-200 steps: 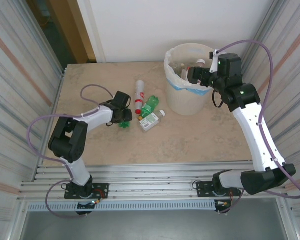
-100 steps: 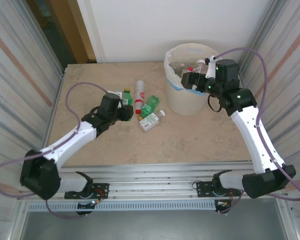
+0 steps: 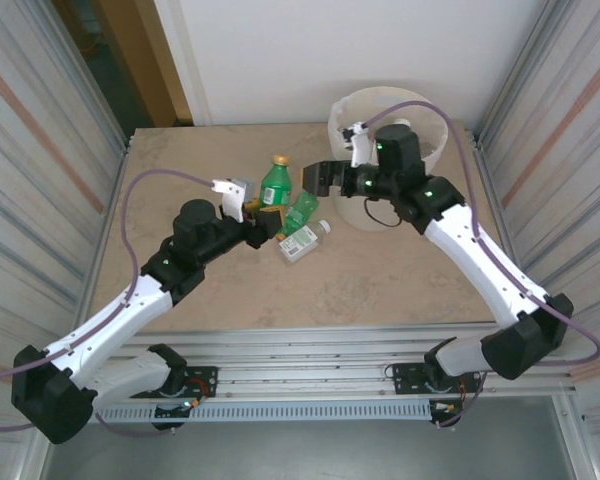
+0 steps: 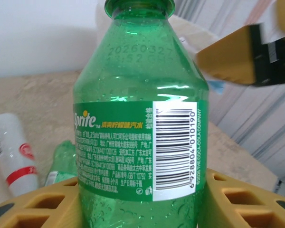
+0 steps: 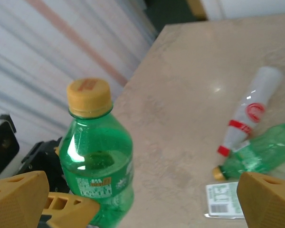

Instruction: Put the plastic bottles in the bin

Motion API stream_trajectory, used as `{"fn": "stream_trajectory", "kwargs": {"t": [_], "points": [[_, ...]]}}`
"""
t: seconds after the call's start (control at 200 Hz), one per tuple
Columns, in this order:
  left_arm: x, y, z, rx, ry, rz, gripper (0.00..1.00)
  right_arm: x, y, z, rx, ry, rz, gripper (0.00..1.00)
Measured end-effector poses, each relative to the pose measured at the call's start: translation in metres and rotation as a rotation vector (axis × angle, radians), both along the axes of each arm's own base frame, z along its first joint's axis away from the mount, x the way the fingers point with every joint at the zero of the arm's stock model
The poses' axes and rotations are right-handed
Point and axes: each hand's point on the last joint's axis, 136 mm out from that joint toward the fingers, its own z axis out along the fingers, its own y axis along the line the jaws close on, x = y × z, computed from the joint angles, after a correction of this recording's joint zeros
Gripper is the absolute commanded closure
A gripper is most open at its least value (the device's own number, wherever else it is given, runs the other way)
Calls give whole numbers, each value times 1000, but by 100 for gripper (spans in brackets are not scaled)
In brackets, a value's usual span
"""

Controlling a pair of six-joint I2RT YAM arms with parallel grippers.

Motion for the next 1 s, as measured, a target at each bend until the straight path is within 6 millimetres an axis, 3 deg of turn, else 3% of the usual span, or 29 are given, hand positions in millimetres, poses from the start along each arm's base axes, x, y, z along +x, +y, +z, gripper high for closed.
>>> {"fn": "stream_trajectory", "kwargs": {"t": [0.155,0.276,0.526,0.686,0.952,0.997], "points": [[-3,-5,11,-36,-35,-33,59,-14,35,-11,12,28,97,0],[-5,-8,17,-57,-56,-50,59,-18,48,-11,33,29,137,2],[-9,-13,20,-65,-66,-75,58,-14,65,-12,64,48,164,16],[-8,-15,16,-59,-57,-78,54,-14,70,-14,69,63,169,33],[-10,-17,17,-61,-54,-88,3,-10,67,-11,55,53,144,54],[-13,-17,20,-62,-66,-95,1,-8,65,-9,48,47,133,55]]}}
